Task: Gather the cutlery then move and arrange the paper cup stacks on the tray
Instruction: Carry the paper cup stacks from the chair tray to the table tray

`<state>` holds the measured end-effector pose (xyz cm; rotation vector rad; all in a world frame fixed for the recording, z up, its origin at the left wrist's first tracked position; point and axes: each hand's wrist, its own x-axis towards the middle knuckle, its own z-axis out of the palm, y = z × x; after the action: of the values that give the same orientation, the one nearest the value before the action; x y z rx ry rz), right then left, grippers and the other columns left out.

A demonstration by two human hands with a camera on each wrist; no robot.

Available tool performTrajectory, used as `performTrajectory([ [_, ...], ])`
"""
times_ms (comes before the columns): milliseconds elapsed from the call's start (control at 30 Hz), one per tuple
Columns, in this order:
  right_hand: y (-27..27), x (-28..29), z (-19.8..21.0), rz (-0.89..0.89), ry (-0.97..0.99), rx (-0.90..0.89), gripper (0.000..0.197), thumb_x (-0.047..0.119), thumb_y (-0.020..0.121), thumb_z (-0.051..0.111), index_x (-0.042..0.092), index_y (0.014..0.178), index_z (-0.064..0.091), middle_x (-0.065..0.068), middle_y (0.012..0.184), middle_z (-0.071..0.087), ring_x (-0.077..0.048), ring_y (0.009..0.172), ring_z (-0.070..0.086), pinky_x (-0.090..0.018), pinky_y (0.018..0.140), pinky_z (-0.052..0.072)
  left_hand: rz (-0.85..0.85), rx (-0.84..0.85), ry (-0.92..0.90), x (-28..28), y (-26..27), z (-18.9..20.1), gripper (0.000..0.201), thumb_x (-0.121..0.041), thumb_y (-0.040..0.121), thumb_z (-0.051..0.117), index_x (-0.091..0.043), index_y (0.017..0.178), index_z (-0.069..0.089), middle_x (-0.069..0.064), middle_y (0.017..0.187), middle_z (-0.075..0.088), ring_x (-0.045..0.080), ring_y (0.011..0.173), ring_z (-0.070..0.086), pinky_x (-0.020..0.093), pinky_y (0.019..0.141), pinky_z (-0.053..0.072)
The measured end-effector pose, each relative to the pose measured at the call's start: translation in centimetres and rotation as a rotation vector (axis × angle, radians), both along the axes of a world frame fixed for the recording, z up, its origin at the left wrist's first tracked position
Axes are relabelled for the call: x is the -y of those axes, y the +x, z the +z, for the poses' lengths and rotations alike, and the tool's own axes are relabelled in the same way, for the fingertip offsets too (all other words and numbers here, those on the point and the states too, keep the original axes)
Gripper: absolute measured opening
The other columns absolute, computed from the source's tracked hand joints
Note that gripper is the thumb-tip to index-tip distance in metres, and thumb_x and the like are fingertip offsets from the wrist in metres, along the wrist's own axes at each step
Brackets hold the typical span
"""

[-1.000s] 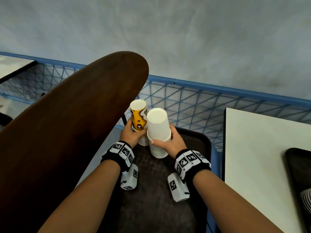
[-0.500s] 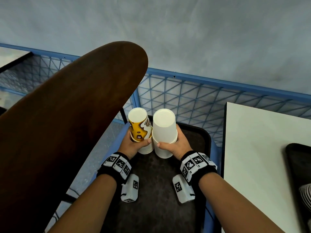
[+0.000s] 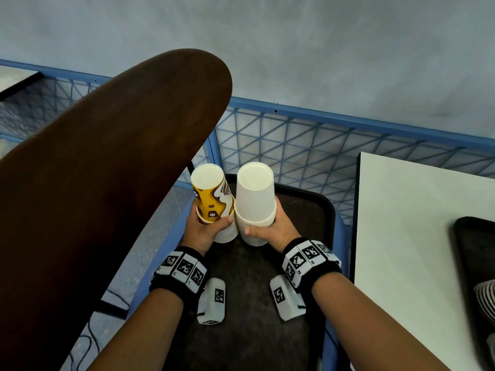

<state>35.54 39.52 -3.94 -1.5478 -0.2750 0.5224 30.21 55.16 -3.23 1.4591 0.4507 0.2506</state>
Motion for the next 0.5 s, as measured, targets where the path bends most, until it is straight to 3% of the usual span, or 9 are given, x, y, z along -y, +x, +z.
performTrajectory([
  [133,0.0,0.2,0.3,0.0,-0.178,0.054,0.092,0.021,0.045,0.089,0.047,0.113,0.033,0.017,0.117,0.051,-0.01,0.118,0.047,-0.033,0.102,0.041,0.0,-0.002,-0.026,0.1,-0.3,0.1,0.054,0.008,0.072,0.068,-0.031,0.105,0.052,-0.011,0.103,0.064,0.003,0.091,0.065,0.025,0.08,0.048],
  [367,-0.2,0.0,1.8,-0.033,-0.245,0.134,0.087,0.01,0.052,0.087,0.039,0.118,0.038,0.012,0.115,0.051,-0.007,0.111,0.046,-0.025,0.093,0.039,0.039,0.004,-0.104,0.2,-1.2,0.7,0.064,-0.002,0.069,0.073,-0.027,0.122,0.048,-0.002,0.116,0.063,0.015,0.106,0.06,0.035,0.092,0.047],
  [500,-0.9,0.1,2.0,-0.081,-0.189,0.102,0.076,0.008,0.051,0.086,0.047,0.099,0.042,0.017,0.107,0.054,-0.01,0.11,0.052,-0.03,0.097,0.045,0.041,-0.003,-0.079,0.4,-1.9,1.5,0.061,0.004,0.074,0.067,-0.025,0.123,0.046,-0.007,0.112,0.062,0.011,0.104,0.059,0.036,0.093,0.044],
])
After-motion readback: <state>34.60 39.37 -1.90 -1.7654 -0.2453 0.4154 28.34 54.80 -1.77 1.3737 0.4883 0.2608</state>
